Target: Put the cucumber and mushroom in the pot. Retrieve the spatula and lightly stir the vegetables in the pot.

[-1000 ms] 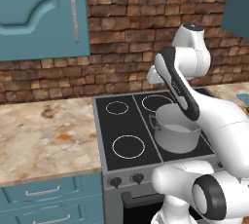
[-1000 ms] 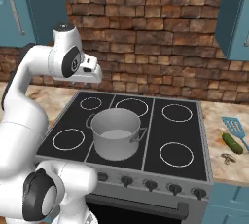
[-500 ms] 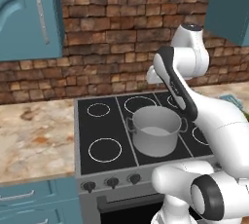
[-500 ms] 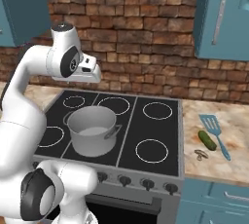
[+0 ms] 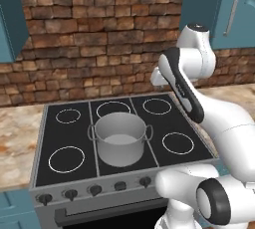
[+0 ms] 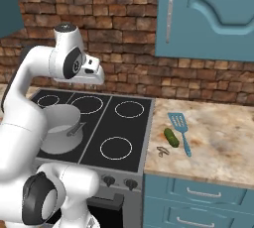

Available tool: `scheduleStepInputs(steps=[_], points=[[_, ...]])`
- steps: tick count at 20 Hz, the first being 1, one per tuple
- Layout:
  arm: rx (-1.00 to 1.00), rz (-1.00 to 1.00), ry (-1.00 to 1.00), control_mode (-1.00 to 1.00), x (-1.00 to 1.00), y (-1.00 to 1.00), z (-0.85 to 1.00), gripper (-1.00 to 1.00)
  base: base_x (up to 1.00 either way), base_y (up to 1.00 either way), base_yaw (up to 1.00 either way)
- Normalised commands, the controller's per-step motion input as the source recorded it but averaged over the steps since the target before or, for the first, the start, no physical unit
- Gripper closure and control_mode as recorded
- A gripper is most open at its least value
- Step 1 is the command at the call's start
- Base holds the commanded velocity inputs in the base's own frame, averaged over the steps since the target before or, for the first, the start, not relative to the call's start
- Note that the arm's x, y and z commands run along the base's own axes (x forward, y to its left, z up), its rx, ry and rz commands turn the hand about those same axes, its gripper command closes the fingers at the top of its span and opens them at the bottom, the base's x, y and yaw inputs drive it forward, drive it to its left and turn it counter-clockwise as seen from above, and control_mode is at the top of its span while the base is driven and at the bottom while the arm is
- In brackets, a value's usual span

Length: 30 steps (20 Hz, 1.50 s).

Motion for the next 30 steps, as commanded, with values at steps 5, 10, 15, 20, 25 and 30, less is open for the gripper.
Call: scheduleStepInputs(steps=[5, 10, 15, 20, 25, 30], points=[[0.00, 0.00, 0.00, 1.00, 0.00, 0.00, 0.00, -1.00, 0.03, -0.23, -0.03], [-0.01, 0.00, 0.01, -1.00, -0.06, -0.06, -0.06, -1.00, 0.00, 0.00, 0.00], [-0.01, -0.11, 0.00, -1.00, -0.20, -0.31, -0.30, -1.00, 0.00, 0.00, 0.00], [0.10, -0.09, -0.01, -1.00, -0.42, -0.71, -0.37, -1.00, 0.00, 0.00, 0.00], [0.01, -0.14, 0.00, -1.00, -0.38, -0.59, -0.51, -1.00, 0.00, 0.00, 0.00], [0.00, 0.00, 0.00, -1.00, -0.05, -0.64, -0.63, -1.00, 0.00, 0.00, 0.00]])
